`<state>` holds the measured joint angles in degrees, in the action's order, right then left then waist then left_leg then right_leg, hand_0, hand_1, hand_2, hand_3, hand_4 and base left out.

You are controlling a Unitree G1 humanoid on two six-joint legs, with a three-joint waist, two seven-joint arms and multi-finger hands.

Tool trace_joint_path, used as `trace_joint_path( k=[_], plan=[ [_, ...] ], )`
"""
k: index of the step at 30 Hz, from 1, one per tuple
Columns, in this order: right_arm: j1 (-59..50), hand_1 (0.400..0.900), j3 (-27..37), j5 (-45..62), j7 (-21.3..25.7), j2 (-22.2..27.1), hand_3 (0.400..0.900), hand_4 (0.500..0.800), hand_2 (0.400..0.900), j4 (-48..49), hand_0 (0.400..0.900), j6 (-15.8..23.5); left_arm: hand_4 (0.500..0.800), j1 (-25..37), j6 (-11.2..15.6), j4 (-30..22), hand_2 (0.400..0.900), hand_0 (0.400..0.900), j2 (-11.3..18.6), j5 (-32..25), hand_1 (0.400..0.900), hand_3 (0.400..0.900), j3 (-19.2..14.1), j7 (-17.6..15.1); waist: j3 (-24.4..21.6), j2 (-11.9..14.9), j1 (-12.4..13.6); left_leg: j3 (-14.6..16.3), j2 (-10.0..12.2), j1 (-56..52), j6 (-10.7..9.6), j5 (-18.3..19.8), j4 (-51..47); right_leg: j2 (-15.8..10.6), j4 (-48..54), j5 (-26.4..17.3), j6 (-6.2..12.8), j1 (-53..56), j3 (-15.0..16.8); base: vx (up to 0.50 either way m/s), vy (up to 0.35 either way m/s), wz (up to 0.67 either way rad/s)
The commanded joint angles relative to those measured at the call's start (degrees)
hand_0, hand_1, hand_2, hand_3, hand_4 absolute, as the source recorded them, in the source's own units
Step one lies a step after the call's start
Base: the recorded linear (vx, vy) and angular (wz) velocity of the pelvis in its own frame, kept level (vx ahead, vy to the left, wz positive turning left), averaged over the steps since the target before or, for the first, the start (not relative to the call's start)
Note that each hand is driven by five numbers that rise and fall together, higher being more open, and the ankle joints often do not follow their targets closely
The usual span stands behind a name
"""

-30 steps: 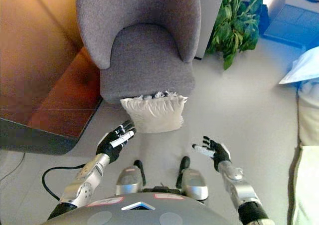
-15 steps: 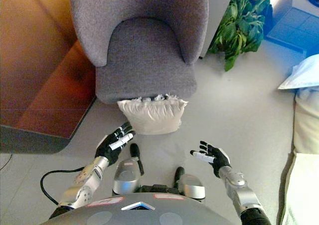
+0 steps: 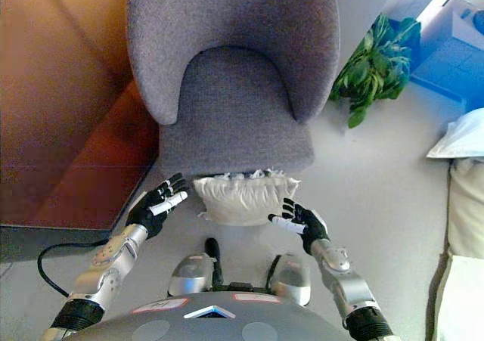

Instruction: Pick up the pillow and put it on the sofa.

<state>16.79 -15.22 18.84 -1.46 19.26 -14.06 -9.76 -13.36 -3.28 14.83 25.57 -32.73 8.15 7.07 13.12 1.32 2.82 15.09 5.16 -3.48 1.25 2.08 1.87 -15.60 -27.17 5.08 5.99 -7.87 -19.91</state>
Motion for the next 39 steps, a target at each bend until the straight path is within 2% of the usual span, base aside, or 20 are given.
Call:
trace_joint_path(
  k=[1, 2, 3, 4, 5, 8, 11, 15, 19, 22, 26, 29, 32, 37, 38, 39],
  plan=[
    [1.8, 0.9, 2.2, 0.5, 1.2, 1.2, 0.9, 0.8, 0.9, 1.1, 0.9, 3.9, 0.8, -0.8, 2.3, -6.2, 0.9, 0.9, 1.8, 1.4, 0.9, 0.9, 1.5, 3.2, -1.8, 1.3, -1.5, -3.0, -2.4, 0.9, -1.0, 2.5, 1.8, -3.8, 13.0, -13.9, 5.18, 0.8, 2.9, 0.3, -0.286, 0.56],
    [2.2, 0.9, 2.4, 0.7, 1.1, 1.5, 0.9, 0.8, 0.9, 1.3, 0.9, 3.8, 0.8, -1.2, 2.4, -6.4, 0.9, 0.9, 2.0, 1.1, 0.9, 0.9, 2.0, 3.1, -2.0, 2.0, -2.2, -3.3, -2.3, 0.4, -1.7, 3.4, 1.9, -5.9, 18.1, -17.9, 6.68, 0.6, 4.4, 0.26, -0.236, 0.38],
    [2.4, 0.9, 2.4, 0.6, 0.6, 1.7, 0.9, 0.8, 0.9, 1.6, 0.9, 3.6, 0.8, -1.7, 2.7, -6.6, 0.9, 0.9, 2.1, 1.0, 0.9, 0.9, 2.2, 3.0, -2.0, 2.3, -2.7, -3.6, -2.1, -0.2, -1.9, 3.9, 1.7, -6.7, 19.2, -20.3, 7.5, 0.3, 5.2, 0.22, -0.213, 0.26],
    [2.5, 0.9, 2.4, 0.3, 0.2, 1.8, 0.9, 0.8, 0.9, 1.8, 0.9, 3.4, 0.8, -2.0, 2.9, -6.7, 0.9, 0.9, 2.1, 1.0, 0.9, 0.9, 2.2, 2.9, -1.8, 2.2, -2.8, -3.6, -1.8, -0.9, -2.0, 4.4, 1.6, -6.7, 19.3, -20.9, 7.78, 0.4, 5.6, 0.19, -0.166, 0.18],
    [2.9, 0.9, 2.5, -0.2, -0.9, 2.1, 0.9, 0.8, 0.9, 2.1, 0.9, 3.2, 0.8, -2.4, 3.3, -7.0, 0.9, 0.9, 2.4, 1.1, 0.9, 0.9, 2.5, 3.1, -2.3, 2.4, -2.8, -3.5, -1.1, -1.2, -2.3, 4.2, 1.5, -6.6, 21.7, -19.1, 7.8, 1.3, 4.6, 0.2, -0.149, 0.21],
    [3.0, 0.9, 2.3, -1.7, -1.1, 2.8, 0.9, 0.8, 0.9, 2.3, 0.9, 2.2, 0.8, -2.7, 3.3, -7.2, 0.9, 0.9, 2.0, 1.8, 0.9, 0.9, 3.4, 3.3, -3.2, 2.5, -3.0, -3.5, 0.1, -2.4, -3.0, 4.1, 1.0, -5.7, 24.0, -17.3, 7.66, 3.0, 3.2, 0.21, -0.131, 0.26],
    [2.7, 0.9, 2.3, -7.3, -1.4, 4.5, 0.9, 0.8, 0.9, 2.8, 0.9, 3.5, 0.8, -3.0, 3.0, -7.9, 0.9, 0.9, 2.4, 1.6, 0.9, 0.9, 3.6, 4.3, -3.6, 2.5, -2.9, -3.1, 1.3, -3.0, -3.4, 4.0, 1.1, -5.1, 24.1, -15.7, 7.48, 4.1, 1.9, 0.18, -0.108, 0.25],
    [0.3, 0.9, 1.1, -20.8, 1.8, 8.5, 0.9, 0.8, 0.9, 3.4, 0.9, 7.5, 0.8, -2.5, 3.4, -7.5, 0.9, 0.9, 3.6, 0.0, 0.9, 0.9, 3.6, 5.1, -2.7, 2.3, -2.9, -3.2, 2.6, -2.1, -3.9, 4.2, 2.7, -5.0, 21.7, -14.1, 7.25, 2.5, 1.5, 0.07, -0.072, 0.27],
    [-4.1, 0.9, -0.9, -31.1, 5.6, 12.8, 0.9, 0.8, 0.9, 4.3, 0.9, 8.4, 0.8, -0.8, 3.6, -6.5, 0.9, 0.9, 4.3, -2.5, 0.9, 0.9, 3.3, 5.3, -0.7, 2.1, -2.6, -4.5, 3.7, -0.6, -4.0, 4.7, 4.6, -6.1, 17.8, -14.2, 7.3, -1.3, 1.9, -0.01, -0.064, 0.28],
    [-9.5, 0.9, -2.6, -34.2, 7.6, 14.8, 0.9, 0.8, 0.9, 3.4, 0.9, 8.2, 0.8, 1.6, 4.8, -5.4, 0.9, 0.9, 4.5, -4.8, 0.9, 0.9, 3.7, 5.1, 2.0, 1.7, -1.9, -6.3, 4.4, 2.6, -4.0, 5.6, 7.7, -7.9, 13.6, -13.9, 7.19, -6.1, 2.9, -0.14, -0.058, 0.32],
    [-18.4, 0.9, -4.5, -35.0, 10.7, 15.9, 0.9, 0.8, 0.9, 0.7, 0.9, 8.3, 0.8, 6.3, 8.3, -3.8, 0.9, 0.9, 4.5, -10.0, 0.9, 0.9, 4.0, 4.4, 8.1, 0.4, -0.7, -8.8, 5.2, 11.6, -3.8, 6.7, 14.9, -10.4, 6.2, -12.2, 6.47, -14.7, 4.6, -0.3, -0.022, 0.35],
    [-21.9, 0.9, -4.8, -35.0, 11.9, 16.5, 0.9, 0.8, 0.9, 0.9, 0.9, 7.6, 0.8, 7.9, 10.1, -3.2, 0.9, 0.9, 3.3, -14.9, 0.9, 0.9, 3.3, 2.3, 10.8, -0.6, -0.1, -9.8, 4.9, 17.8, -3.7, 7.4, 20.1, -11.2, 2.4, -10.2, 5.67, -19.0, 5.1, -0.22, 0.024, 0.27],
    [-24.6, 0.9, -4.5, -34.1, 13.3, 17.6, 0.9, 0.8, 0.9, 1.5, 0.9, 7.2, 0.8, 8.3, 12.2, -3.2, 0.9, 0.9, 2.6, -16.6, 0.9, 0.9, 2.5, 1.3, 13.1, -1.4, 0.4, -9.6, 5.4, 24.0, -3.8, 7.6, 24.4, -11.5, -1.9, -8.3, 4.99, -23.6, 5.8, -0.18, 0.03, 0.16],
    [-29.1, 0.9, -3.7, -33.0, 15.7, 20.5, 0.9, 0.8, 0.9, 2.4, 0.9, 7.6, 0.8, 10.0, 15.1, -4.9, 0.9, 0.9, 2.4, -18.5, 0.9, 0.9, 2.4, 1.6, 16.3, -2.5, 0.6, -8.3, 6.7, 35.0, -4.1, 8.1, 30.8, -11.3, -8.0, -5.0, 4.28, -31.2, 7.0, -0.17, 0.04, 0.1],
    [-30.0, 0.9, -3.6, -33.0, 16.2, 21.2, 0.9, 0.8, 0.9, 2.6, 0.9, 7.7, 0.8, 10.4, 15.4, -5.7, 0.9, 0.9, 2.6, -19.1, 0.9, 0.9, 2.7, 1.9, 16.6, -2.9, 0.7, -8.4, 7.2, 37.0, -4.7, 10.1, 33.2, -11.4, -10.7, -2.7, 4.82, -32.8, 7.5, -0.07, 0.061, 0.07],
    [-30.6, 0.9, -3.5, -33.0, 16.6, 21.6, 0.9, 0.8, 0.9, 2.7, 0.9, 7.7, 0.8, 10.6, 15.8, -6.1, 0.9, 0.9, 2.6, -19.2, 0.9, 0.9, 2.9, 2.0, 16.7, -3.1, 0.7, -8.1, 7.4, 38.7, -4.7, 10.5, 34.7, -11.4, -11.9, -2.3, 4.62, -34.2, 7.6, -0.14, 0.067, 0.08]
  ],
)
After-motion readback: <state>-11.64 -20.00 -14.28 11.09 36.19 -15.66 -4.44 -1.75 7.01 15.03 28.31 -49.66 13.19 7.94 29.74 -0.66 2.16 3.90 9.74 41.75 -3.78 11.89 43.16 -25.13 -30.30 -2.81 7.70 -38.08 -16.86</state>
